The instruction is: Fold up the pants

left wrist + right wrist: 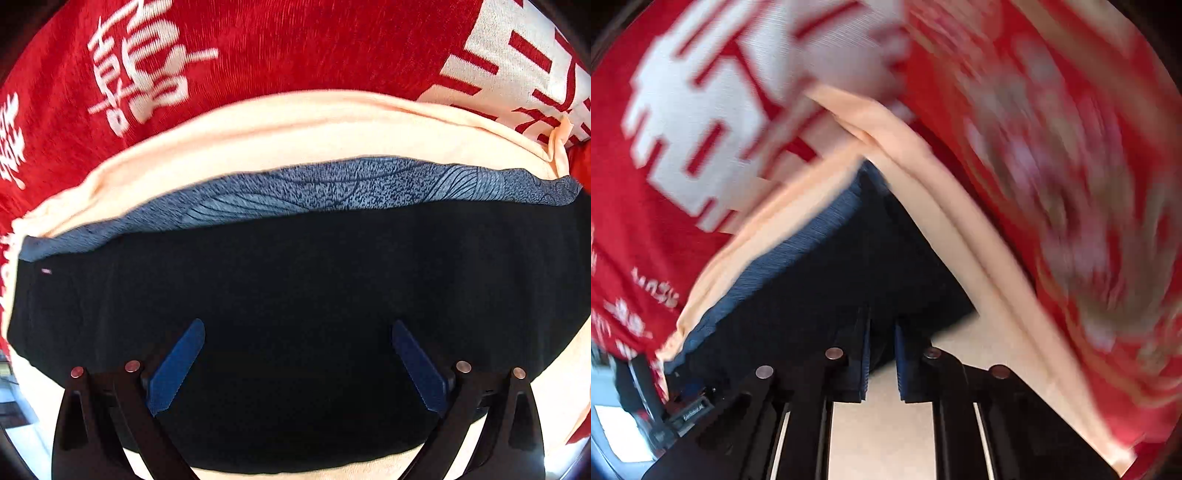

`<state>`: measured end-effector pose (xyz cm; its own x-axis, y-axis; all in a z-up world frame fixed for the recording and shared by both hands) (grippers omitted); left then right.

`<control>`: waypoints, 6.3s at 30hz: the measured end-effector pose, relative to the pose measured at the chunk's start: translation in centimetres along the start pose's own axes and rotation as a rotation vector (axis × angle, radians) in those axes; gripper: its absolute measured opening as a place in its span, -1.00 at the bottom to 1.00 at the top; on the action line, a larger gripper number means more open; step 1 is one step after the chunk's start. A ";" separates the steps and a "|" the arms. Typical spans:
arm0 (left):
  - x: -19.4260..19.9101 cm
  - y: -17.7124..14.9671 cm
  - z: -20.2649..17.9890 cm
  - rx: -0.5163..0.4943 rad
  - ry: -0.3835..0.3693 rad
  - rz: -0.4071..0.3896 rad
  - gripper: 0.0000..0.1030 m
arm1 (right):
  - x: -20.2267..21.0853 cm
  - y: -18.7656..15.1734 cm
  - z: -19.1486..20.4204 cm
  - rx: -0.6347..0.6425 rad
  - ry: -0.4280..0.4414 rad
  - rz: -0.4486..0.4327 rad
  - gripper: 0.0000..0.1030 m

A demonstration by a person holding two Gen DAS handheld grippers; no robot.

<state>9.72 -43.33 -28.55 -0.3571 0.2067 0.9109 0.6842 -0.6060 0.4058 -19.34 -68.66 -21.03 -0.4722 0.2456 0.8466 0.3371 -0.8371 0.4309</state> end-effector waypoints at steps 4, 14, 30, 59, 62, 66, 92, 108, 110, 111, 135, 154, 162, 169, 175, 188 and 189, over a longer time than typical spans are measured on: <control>1.1 2.2 -0.3 -0.001 -0.012 -0.042 0.98 | -0.9 -2.4 -2.4 -0.048 -0.075 0.162 -0.38; -3.0 6.6 -1.4 0.019 0.051 -0.095 0.98 | -1.4 3.6 3.1 0.149 0.027 0.009 -0.37; 1.0 -1.4 8.4 0.058 0.088 0.029 1.00 | -0.1 -1.5 4.3 0.083 0.120 0.122 -0.10; -1.5 -6.4 39.2 0.107 0.134 -0.109 1.00 | -7.3 -27.5 35.9 -0.069 0.536 0.376 -0.83; -0.9 -6.8 39.5 0.088 0.104 -0.098 1.00 | -5.3 -26.8 37.3 0.013 0.555 0.333 -0.84; -0.7 -7.7 39.7 0.042 0.089 -0.097 1.00 | -6.8 -30.2 34.7 0.018 0.462 0.397 -0.86; 1.2 -3.6 31.3 -0.114 0.008 -0.132 1.00 | -6.2 -20.0 36.6 0.243 0.402 0.240 -0.15; -5.3 1.0 32.2 0.023 0.055 -0.127 1.00 | -14.7 -11.1 32.3 0.369 0.084 0.094 -0.31; -5.0 1.1 32.8 0.024 0.070 -0.121 1.00 | -13.9 -10.2 30.4 0.357 0.020 0.082 -0.31; -5.4 1.1 34.3 0.023 0.075 -0.114 1.00 | -13.1 -9.9 29.6 0.344 0.004 0.082 -0.25; 4.5 -9.5 16.2 -0.183 -0.027 -0.054 1.00 | -2.9 -20.7 25.7 0.501 0.006 0.121 -0.24; 19.5 -12.1 11.0 -0.008 -0.101 0.106 1.00 | 8.8 -17.9 18.2 0.192 0.053 0.256 0.45; 24.2 -10.4 5.1 0.040 -0.091 0.073 1.00 | 12.6 -13.7 15.4 0.206 0.099 0.258 0.46; 27.1 -8.7 1.9 0.052 -0.080 0.028 1.00 | 14.1 -9.9 14.0 0.236 0.123 0.233 0.49; 27.8 -7.5 1.7 0.058 -0.052 0.015 1.00 | 13.8 -9.3 12.8 0.228 0.114 0.248 0.49; 28.0 -5.0 1.9 0.066 -0.014 0.002 1.00 | 12.5 -7.8 11.8 0.165 0.122 0.259 0.49; 28.0 -4.8 1.7 0.057 -0.012 0.001 1.00 | 12.5 -7.7 11.7 0.157 0.123 0.258 0.49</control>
<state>-2.52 -33.29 -4.85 -0.3493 0.2156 0.9119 0.7195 -0.5617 0.4084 -18.31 -53.50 -10.14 -0.4465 -0.0343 0.8941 0.5754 -0.7763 0.2576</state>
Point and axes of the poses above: each gripper's, at about its wrist camera, not at the fingertips, and x roughly against the way its jaws point, z to its left, y to its top, the point moved 5 cm from there along -x, roughly the way its jaws point, and after that the axes turned 14 degrees about -z, right-handed, at the moved point
